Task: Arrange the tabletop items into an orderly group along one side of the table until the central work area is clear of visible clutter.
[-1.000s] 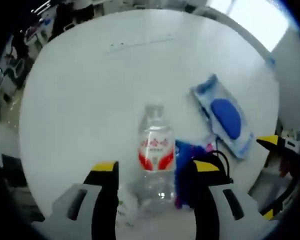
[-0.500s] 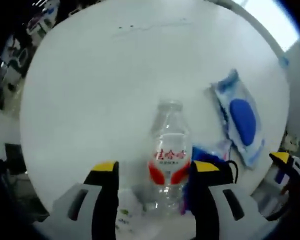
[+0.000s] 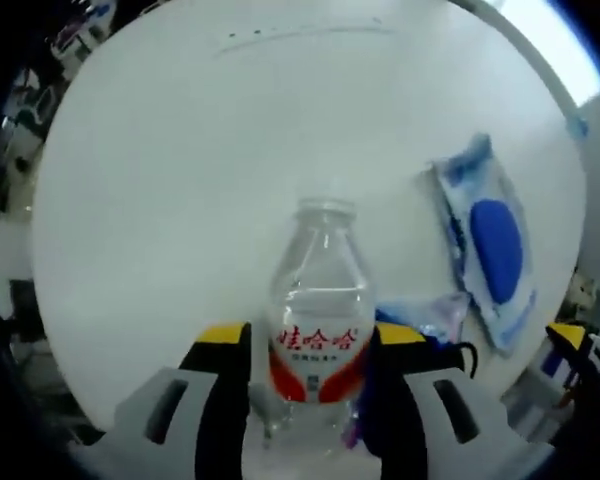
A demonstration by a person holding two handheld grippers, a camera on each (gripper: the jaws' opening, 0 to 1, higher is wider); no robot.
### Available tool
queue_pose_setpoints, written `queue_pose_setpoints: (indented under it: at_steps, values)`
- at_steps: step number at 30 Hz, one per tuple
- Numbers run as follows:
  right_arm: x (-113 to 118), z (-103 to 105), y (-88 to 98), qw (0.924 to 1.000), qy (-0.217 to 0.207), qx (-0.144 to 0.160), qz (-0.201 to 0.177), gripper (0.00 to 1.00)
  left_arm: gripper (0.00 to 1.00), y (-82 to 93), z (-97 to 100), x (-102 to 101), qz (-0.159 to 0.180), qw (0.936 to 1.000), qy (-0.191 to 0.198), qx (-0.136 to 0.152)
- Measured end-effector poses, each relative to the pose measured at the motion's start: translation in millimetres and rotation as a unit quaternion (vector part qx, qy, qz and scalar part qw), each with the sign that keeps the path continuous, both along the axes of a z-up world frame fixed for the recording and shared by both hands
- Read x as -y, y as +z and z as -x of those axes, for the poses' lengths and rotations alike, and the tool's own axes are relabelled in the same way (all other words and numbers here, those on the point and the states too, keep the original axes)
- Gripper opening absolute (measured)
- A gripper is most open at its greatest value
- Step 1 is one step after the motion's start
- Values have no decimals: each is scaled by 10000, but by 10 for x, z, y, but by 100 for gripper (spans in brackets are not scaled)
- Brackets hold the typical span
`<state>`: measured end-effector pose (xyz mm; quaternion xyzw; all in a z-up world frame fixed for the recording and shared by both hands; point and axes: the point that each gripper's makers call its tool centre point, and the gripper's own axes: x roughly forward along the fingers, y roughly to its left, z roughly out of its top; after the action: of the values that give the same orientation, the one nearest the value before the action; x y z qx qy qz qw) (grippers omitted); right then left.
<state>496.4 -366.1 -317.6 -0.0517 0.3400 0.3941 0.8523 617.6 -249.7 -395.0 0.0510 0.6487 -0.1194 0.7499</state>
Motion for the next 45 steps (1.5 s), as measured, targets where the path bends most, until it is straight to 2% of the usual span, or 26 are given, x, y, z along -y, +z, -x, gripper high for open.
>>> queue_pose_setpoints:
  at_steps: [3,9,14,20,27,28,29,33,34,38,41,43,45]
  values:
    - [15,-6,-2,10000,-27,-5,16,91,43,-28,17,16,72,9999,85,-78]
    - [45,-21,-3,10000,-67,11,50,91,40,-61,3,29,40,9999,115,5]
    - [60,-25,-10,9999,-85,7,78,91,39,-45,-5,32,8,9994,54,338]
    - [32,-3,-36,9999,-18,28,136,91,38,-31,14,11,-16,9985,11,543]
    - [27,-4,-36,9999,7,56,157,91,38,66,-31,-51,294,9959,263,816]
    - [27,-5,-36,9999,6,59,159,91,38,110,-44,-67,362,9948,365,880]
    - [26,-5,-36,9998,8,68,166,91,38,150,-99,-64,465,9922,447,1068]
    - [20,-12,-27,9998,18,107,164,91,37,291,-156,-162,546,9869,544,1419]
    - [23,-17,-21,9998,13,118,156,91,37,322,-189,-203,564,9836,659,1582]
    - [26,-24,-12,9998,8,149,155,91,37,389,-194,-316,610,9782,788,1821]
    - [22,-17,-18,9997,31,154,179,91,37,472,-226,-366,671,9707,866,2140]
    - [18,-15,-24,9997,46,152,187,91,37,494,-216,-383,736,9687,914,2186]
    - [23,-15,-31,9997,41,148,202,91,37,528,-227,-412,785,9641,1007,2330]
